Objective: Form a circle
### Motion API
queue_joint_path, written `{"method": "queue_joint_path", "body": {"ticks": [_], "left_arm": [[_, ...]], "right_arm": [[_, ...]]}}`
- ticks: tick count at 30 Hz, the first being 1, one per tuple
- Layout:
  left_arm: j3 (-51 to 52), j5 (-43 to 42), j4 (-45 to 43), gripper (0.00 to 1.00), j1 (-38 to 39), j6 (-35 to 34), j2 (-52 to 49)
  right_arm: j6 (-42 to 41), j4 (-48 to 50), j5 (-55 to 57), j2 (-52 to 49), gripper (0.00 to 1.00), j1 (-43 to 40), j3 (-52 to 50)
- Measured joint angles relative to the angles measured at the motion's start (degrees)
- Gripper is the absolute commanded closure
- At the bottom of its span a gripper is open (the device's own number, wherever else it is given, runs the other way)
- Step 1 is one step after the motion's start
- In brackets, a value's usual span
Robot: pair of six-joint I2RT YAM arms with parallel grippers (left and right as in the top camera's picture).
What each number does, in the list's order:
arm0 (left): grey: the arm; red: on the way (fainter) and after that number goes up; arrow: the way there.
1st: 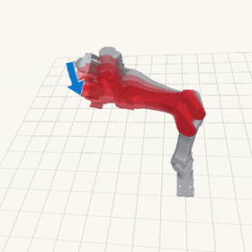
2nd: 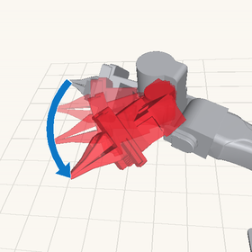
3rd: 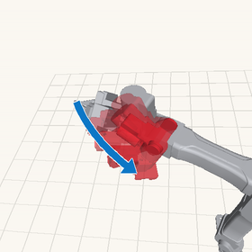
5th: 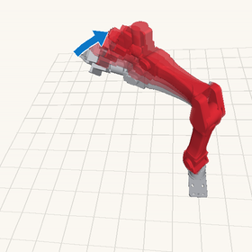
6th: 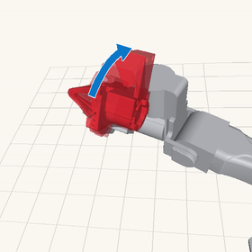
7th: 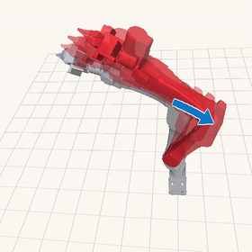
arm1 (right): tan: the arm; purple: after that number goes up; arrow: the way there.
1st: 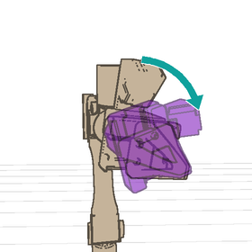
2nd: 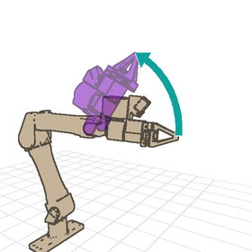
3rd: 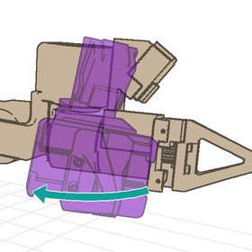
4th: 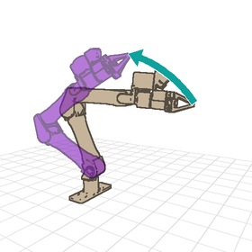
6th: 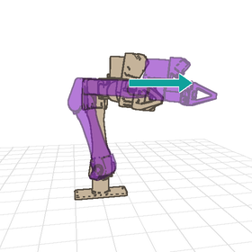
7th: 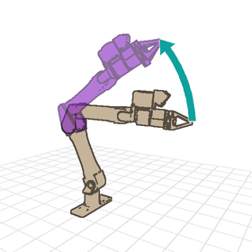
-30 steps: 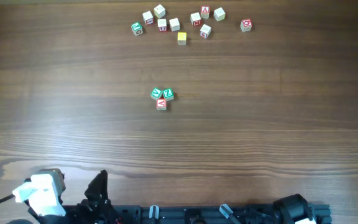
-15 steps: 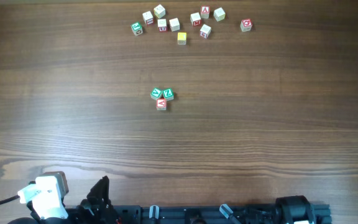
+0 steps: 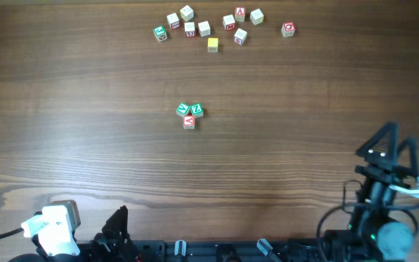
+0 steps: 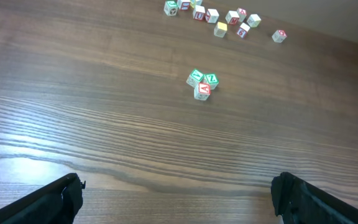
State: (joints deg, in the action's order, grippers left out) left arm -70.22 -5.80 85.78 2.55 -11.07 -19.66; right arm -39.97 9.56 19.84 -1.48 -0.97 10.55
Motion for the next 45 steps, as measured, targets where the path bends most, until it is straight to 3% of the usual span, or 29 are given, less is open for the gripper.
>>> {"method": "queue_joint_path", "body": {"ticks": [3,8,14,20,40,45], "left_arm": [[0.0,0.0,0.0,0.0,0.0,0.0,0.0],[0.0,0.0,0.0,0.0,0.0,0.0,0.0],[0.0,0.0,0.0,0.0,0.0,0.0,0.0],[0.0,0.0,0.0,0.0,0.0,0.0,0.0],[0.0,0.3,-0.1,0.0,0.0,0.1,0.0],[7.2,1.5,-11.3,0.0,-0.8,0.6,2.0]], "right_arm": [[-3.6,4.7,-0.5,0.0,0.0,-1.0,-7.1],[-5.9,1.4,-0.6,0.3,0.0,-1.9,-10.2],[0.3,-7.1,-0.8,0.4,0.0,-1.9,-10.2],[9.8,-8.1,-1.8,0.4,0.0,-2.0,-10.2],[10.3,-8.1,-1.8,0.4,0.0,-2.0,-10.2],[10.3,-8.1,-1.8,0.4,0.0,-2.0,-10.2]]}}
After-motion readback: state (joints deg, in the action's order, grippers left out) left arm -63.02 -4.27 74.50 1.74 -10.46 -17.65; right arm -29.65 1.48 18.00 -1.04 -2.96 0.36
